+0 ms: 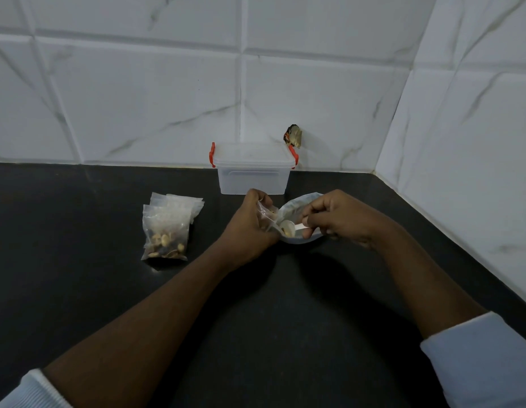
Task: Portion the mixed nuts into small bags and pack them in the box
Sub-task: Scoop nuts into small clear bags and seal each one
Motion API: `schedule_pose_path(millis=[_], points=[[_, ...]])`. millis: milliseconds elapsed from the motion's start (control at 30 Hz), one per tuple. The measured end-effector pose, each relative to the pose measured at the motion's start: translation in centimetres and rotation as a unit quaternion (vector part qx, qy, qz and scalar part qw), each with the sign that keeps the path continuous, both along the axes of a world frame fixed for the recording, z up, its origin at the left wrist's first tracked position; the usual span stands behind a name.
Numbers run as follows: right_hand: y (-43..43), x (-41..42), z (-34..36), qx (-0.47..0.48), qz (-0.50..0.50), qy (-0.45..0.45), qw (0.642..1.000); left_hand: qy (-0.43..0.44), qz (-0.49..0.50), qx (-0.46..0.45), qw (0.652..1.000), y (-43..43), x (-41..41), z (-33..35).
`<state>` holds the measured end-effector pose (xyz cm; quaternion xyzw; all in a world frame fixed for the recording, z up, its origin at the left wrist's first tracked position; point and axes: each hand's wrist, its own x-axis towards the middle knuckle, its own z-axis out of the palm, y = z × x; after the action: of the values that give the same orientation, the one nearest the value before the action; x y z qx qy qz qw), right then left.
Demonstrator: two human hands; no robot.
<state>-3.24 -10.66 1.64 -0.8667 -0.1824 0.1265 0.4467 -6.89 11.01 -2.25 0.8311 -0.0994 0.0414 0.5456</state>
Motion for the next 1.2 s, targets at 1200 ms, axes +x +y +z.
schedule_pose_path(millis=[1200], points=[[1.1, -0.2, -0.2, 0.109, 0.018, -0.120, 0.987, -0.051, 0.003, -0.059, 0.997, -0.2, 0.2, -0.7]])
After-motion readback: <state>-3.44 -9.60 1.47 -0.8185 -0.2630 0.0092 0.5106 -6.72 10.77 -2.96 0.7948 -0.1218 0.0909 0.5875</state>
